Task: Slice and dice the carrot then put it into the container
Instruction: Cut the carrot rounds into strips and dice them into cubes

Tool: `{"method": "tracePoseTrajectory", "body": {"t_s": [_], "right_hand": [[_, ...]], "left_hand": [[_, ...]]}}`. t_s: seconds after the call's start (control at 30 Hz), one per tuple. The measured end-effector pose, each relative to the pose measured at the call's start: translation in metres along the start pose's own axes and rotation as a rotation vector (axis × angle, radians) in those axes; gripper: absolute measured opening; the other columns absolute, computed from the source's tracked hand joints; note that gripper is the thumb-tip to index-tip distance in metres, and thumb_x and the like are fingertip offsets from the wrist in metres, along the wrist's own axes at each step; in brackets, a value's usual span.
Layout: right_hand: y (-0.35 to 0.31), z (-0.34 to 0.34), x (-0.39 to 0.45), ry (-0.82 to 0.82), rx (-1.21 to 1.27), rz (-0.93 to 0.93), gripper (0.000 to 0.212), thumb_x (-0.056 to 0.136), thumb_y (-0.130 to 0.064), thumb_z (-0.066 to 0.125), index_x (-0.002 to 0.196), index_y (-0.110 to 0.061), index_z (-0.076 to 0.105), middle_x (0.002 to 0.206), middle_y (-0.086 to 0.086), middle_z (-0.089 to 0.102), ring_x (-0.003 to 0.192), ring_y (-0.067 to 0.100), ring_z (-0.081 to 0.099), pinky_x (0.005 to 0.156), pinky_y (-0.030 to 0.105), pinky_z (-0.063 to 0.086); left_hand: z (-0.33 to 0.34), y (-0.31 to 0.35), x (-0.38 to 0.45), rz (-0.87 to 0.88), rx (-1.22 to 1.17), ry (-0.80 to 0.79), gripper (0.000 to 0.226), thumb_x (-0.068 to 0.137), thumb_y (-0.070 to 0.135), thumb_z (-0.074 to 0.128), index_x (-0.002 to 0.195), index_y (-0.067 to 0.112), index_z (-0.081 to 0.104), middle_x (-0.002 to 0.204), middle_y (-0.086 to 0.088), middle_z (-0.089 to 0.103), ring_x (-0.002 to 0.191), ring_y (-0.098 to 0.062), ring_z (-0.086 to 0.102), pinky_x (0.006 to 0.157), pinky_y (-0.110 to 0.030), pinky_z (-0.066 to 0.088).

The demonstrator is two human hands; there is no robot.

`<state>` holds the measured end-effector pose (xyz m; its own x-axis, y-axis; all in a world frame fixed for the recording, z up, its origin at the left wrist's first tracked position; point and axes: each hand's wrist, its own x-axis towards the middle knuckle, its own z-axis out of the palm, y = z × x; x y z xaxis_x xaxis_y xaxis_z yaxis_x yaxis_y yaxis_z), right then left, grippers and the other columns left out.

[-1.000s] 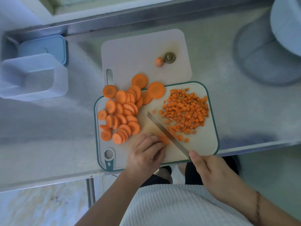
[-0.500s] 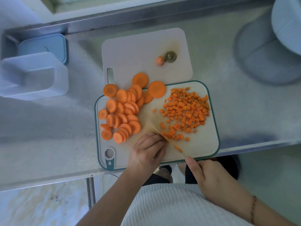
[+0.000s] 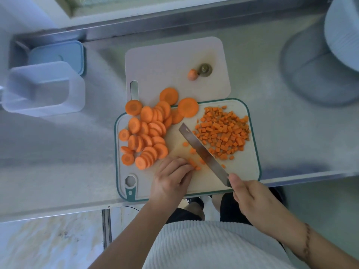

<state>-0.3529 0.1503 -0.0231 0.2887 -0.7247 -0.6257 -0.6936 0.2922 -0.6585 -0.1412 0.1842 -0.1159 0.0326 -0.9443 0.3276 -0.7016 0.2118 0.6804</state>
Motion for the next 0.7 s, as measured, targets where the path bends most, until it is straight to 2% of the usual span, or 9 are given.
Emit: {"method": "tracePoseTrajectory", "body": {"t_s": [0.13, 0.27, 0.43, 0.6, 0.7], "right_hand": [[0.011, -0.005, -0.004, 0.001, -0.007, 0.019, 0.068, 0.082, -0.079, 0.019, 0.053, -0.019, 0.027, 0.044, -0.005, 0.028, 0.043, 0.009, 0.028, 0.051, 0.027, 0.03], [0.021, -0.006, -0.011, -0.007, 0.005, 0.034, 0.067, 0.08, -0.081, 0.022, 0.051, -0.021, 0.029, 0.046, -0.005, 0.029, 0.045, 0.009, 0.03, 0.053, 0.029, 0.031], [0.013, 0.001, -0.012, -0.075, -0.03, -0.052, 0.061, 0.09, -0.066, 0.027, 0.055, -0.017, 0.035, 0.049, -0.002, 0.037, 0.048, 0.006, 0.036, 0.054, 0.024, 0.033], [0.003, -0.002, 0.002, -0.146, -0.079, -0.018, 0.06, 0.088, -0.065, 0.027, 0.057, -0.013, 0.036, 0.047, -0.005, 0.035, 0.045, 0.005, 0.034, 0.051, 0.02, 0.031], [0.003, -0.018, 0.015, -0.119, -0.1, 0.045, 0.064, 0.086, -0.069, 0.026, 0.054, -0.015, 0.036, 0.043, -0.006, 0.035, 0.042, 0.008, 0.036, 0.055, 0.029, 0.036]], "left_hand": [[0.011, 0.002, 0.019, 0.0, -0.015, 0.012, 0.003, 0.083, -0.002, 0.079, 0.082, 0.001, 0.077, 0.089, -0.007, 0.074, 0.085, -0.023, 0.068, 0.079, -0.032, 0.056], [0.014, 0.006, 0.031, -0.002, -0.029, 0.022, 0.008, 0.08, -0.008, 0.075, 0.079, 0.001, 0.076, 0.088, -0.007, 0.073, 0.088, -0.019, 0.067, 0.077, -0.032, 0.056], [-0.024, 0.0, 0.0, -0.096, 0.045, 0.127, 0.023, 0.083, -0.004, 0.052, 0.077, -0.002, 0.074, 0.096, -0.005, 0.067, 0.089, -0.014, 0.061, 0.083, -0.014, 0.047], [-0.037, -0.002, -0.01, -0.059, 0.022, 0.088, 0.026, 0.081, -0.007, 0.046, 0.072, -0.001, 0.07, 0.099, 0.004, 0.058, 0.09, -0.012, 0.059, 0.08, -0.021, 0.049], [-0.037, 0.001, -0.009, -0.038, 0.022, 0.059, 0.026, 0.08, -0.006, 0.047, 0.072, 0.001, 0.071, 0.095, 0.001, 0.062, 0.089, -0.013, 0.06, 0.079, -0.024, 0.051]]}}
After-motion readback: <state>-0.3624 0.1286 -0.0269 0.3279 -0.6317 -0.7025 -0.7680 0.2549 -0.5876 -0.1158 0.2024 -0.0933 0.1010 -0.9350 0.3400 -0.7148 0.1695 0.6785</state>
